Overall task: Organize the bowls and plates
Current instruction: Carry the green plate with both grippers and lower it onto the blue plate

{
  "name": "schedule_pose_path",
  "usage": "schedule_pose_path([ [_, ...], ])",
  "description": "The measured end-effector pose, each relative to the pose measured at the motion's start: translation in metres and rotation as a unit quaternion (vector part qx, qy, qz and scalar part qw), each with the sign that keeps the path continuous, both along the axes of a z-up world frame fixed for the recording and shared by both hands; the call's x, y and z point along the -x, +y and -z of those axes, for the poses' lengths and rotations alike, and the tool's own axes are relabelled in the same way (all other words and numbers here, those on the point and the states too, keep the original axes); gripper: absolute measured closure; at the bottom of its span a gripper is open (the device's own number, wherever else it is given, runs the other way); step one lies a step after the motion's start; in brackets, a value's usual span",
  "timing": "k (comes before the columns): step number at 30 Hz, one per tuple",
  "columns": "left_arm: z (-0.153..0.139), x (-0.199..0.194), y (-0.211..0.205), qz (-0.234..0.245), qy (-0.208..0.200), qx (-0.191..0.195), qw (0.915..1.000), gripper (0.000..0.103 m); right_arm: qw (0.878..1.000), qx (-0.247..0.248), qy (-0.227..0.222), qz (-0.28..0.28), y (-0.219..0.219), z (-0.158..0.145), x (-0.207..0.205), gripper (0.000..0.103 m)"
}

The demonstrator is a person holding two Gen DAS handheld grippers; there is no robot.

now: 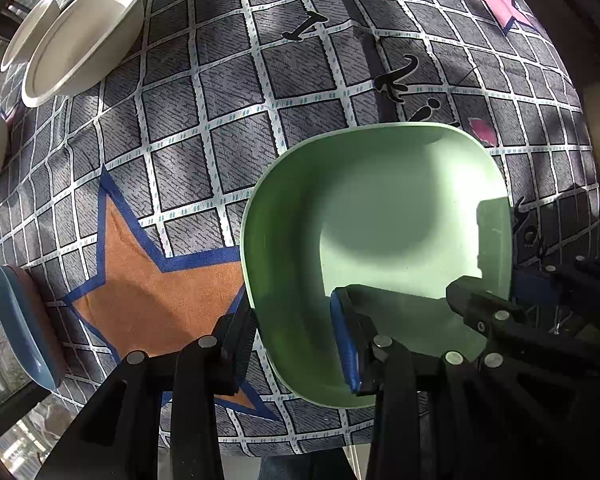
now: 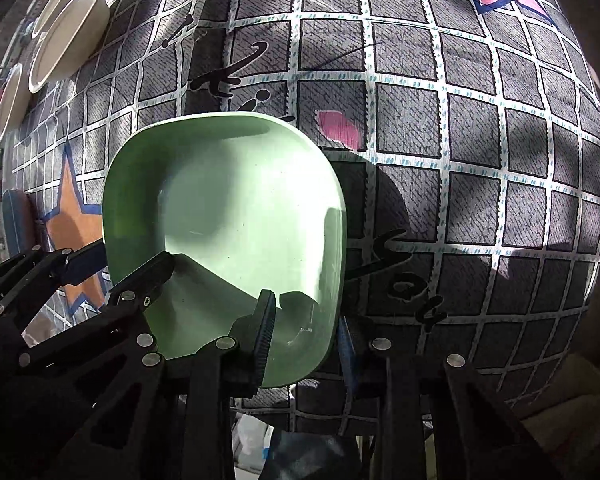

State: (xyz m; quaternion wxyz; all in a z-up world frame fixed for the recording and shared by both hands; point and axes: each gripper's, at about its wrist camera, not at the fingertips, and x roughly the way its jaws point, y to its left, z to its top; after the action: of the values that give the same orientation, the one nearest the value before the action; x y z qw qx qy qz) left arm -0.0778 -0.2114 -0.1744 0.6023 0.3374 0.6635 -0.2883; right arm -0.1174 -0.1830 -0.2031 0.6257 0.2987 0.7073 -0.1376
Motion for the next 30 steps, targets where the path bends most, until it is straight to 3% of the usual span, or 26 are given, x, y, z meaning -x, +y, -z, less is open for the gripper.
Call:
schedule_pose_path([
  [7, -0.004, -0.035, 0.061, -0.034, -0.012, -0.004, 0.9994, 0.063, 1.000, -0.019, -0.004, -0.017, 0.051, -0.004, -0.038, 0.071],
  [17, -0.011, -0.059, 0.132, -0.050, -0.004, 0.008, 0.9987, 0.063, 0.999, -0.030, 0.009, -0.024, 0.093, -0.002, -0.057, 0.071],
  [19, -0.011, -0.058, 0.130, -0.050, -0.003, 0.009, 0.9987, 0.063, 0.999, -0.031, 0.012, -0.024, 0.102, -0.002, -0.062, 0.071],
  [20, -0.010, -0.056, 0.129, -0.051, -0.002, 0.010, 0.9987, 0.063, 0.999, -0.032, 0.012, -0.025, 0.103, -0.002, -0.064, 0.071],
  [21, -0.014, -0.064, 0.164, -0.051, -0.002, 0.011, 0.9986, 0.063, 0.999, -0.033, 0.013, -0.027, 0.098, -0.002, -0.063, 0.071],
  [25, -0.019, -0.073, 0.189, -0.056, -0.008, 0.017, 0.9983, 0.063, 0.999, -0.030, 0.009, -0.032, 0.120, -0.004, -0.080, 0.071],
  [27, -0.027, -0.081, 0.201, -0.058, -0.014, 0.020, 0.9980, 0.063, 0.999, -0.031, 0.007, -0.035, 0.091, -0.006, -0.087, 0.071],
  [30, -0.044, -0.110, 0.221, -0.065, -0.021, 0.023, 0.9974, 0.063, 0.999, -0.032, -0.001, -0.040, 0.094, -0.014, -0.097, 0.071],
])
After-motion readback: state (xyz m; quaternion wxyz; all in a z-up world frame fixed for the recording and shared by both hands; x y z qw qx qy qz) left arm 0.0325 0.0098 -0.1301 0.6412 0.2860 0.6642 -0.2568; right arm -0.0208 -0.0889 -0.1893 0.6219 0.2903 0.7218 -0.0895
